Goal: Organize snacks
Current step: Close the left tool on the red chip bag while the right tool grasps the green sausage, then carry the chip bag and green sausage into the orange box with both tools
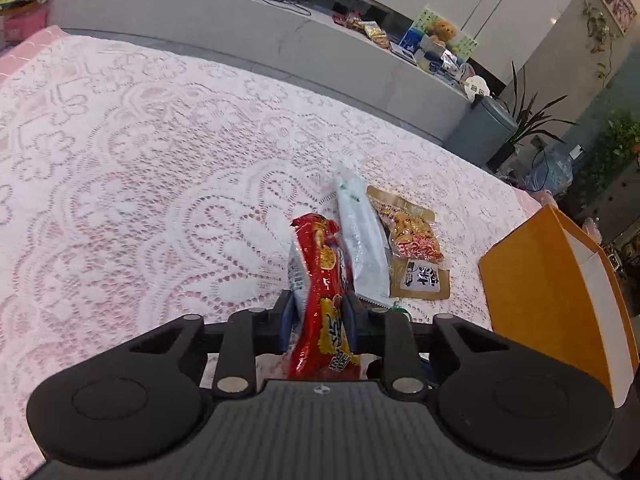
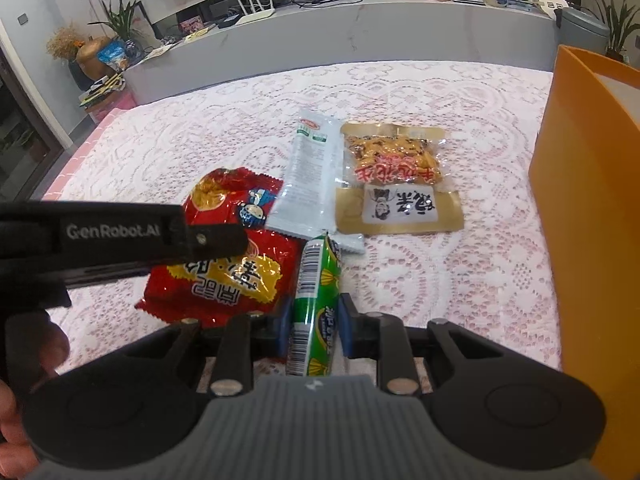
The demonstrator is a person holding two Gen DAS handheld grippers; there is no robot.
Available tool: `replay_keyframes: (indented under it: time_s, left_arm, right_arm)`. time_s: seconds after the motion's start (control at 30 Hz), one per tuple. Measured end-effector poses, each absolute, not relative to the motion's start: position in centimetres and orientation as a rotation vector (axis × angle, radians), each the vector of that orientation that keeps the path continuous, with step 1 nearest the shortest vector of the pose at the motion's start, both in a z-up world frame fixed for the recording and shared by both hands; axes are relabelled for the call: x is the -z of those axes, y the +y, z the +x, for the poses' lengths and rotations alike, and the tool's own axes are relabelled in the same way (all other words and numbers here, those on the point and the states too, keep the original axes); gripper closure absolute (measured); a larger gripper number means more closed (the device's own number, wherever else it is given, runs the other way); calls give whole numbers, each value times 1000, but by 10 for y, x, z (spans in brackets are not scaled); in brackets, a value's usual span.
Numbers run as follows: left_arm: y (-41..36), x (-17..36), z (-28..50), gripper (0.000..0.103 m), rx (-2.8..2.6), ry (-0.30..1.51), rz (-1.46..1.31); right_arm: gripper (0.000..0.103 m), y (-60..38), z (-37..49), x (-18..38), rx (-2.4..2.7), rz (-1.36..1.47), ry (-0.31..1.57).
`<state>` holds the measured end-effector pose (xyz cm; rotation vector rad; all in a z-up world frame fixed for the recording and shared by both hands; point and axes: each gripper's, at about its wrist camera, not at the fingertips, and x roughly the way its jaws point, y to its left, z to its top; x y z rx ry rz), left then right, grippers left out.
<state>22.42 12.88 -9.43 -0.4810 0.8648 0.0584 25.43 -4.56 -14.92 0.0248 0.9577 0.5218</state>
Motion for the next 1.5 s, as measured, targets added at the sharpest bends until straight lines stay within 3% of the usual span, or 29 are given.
replay_keyframes:
  time_s: [0.83,1.13,1.5]
  left_arm:
    - [68,2,131,78,44,800,-231]
    - [16,-24,140,78,171,771,-182]
    - [-62,-31,184,78,327,771,-101]
  right_arm:
    - [81,-102,160,64,-590,-112,827]
    - [81,-154,147,23,-595,-149,759]
    - [81,-235,168,14,-443,-161,764]
